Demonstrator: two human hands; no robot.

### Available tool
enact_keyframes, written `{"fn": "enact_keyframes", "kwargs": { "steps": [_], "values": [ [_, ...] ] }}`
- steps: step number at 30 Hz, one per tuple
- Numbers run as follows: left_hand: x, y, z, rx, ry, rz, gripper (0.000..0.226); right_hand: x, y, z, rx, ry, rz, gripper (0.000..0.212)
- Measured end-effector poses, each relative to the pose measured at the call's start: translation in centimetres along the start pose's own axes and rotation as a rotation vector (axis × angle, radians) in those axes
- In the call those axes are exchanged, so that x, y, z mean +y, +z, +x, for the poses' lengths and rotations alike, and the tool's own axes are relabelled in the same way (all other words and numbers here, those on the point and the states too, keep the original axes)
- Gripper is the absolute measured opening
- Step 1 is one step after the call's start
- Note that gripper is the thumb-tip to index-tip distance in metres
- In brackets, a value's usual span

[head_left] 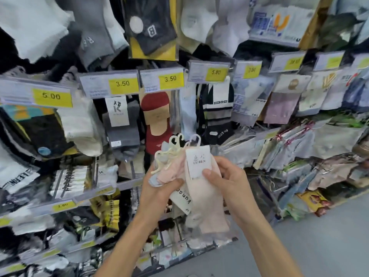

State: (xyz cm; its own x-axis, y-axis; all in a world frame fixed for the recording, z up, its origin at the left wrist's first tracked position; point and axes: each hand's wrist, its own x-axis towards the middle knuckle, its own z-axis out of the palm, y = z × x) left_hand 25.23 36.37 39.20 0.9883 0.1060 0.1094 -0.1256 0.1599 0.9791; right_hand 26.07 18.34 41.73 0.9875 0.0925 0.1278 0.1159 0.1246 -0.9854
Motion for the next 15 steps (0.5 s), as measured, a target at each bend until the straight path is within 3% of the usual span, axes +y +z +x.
{"fn": "enact_keyframes", "kwargs": {
  "steps": [3, 6, 11, 13, 15],
  "values": [
    [0.9, 0.9, 3.7, 0.026, -0.004, -0.043, 0.039, -0.5, -1.6, 5.9, 0.117, -0.055, -0.001, 0.017],
    [0.8, 1.3, 6.7, 0.087, 0.003, -0.083, 0.039, -0.9, -2.8, 12.3, 0.227, -0.113, -0.064, 0.018],
    [-0.2, 0.9, 9.2, 0.165, -0.046, -0.082, 0.07, -1.8, -1.2, 20.2, 0.196, -0.21, -0.153, 0.017],
    [-0.3, 0.6, 9.7, 0.166, -0.042, -0.081, 0.066, -1.7, -0.3, 22.3, 0.193, -0.238, -0.188, 0.026],
    [-0.2, 0.2, 10.2, 0.163, -0.04, -0.073, 0.061, -1.1, 0.3, 23.8, 0.187, -0.195, -0.237, 0.019]
  ]
}}
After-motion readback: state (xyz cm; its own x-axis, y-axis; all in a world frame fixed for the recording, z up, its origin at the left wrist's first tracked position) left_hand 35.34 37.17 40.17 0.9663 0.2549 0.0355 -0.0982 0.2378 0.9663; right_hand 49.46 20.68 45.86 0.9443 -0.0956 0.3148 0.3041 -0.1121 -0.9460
